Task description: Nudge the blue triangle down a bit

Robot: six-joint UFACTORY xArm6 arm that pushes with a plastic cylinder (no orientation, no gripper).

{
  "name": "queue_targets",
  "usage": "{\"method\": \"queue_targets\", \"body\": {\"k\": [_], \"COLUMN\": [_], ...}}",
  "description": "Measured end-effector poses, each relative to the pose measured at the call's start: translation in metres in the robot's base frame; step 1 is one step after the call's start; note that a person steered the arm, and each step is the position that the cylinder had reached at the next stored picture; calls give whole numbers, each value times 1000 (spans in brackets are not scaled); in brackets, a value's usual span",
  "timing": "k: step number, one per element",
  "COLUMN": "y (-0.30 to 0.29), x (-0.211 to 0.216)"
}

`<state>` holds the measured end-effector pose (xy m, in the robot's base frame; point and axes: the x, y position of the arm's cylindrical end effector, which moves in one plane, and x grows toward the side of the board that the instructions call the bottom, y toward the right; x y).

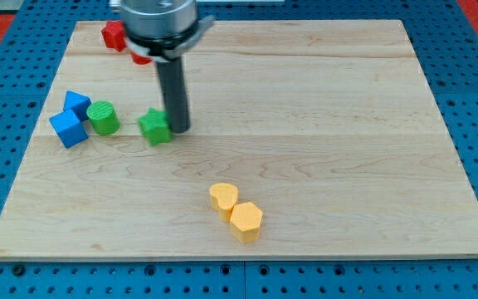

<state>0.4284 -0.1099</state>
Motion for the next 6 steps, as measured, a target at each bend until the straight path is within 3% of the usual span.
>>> {"method": "queue_targets", "body": {"k": [1, 4, 5, 6], "y": [-62, -26, -65, -94], "x": [0, -40, -31, -50]}}
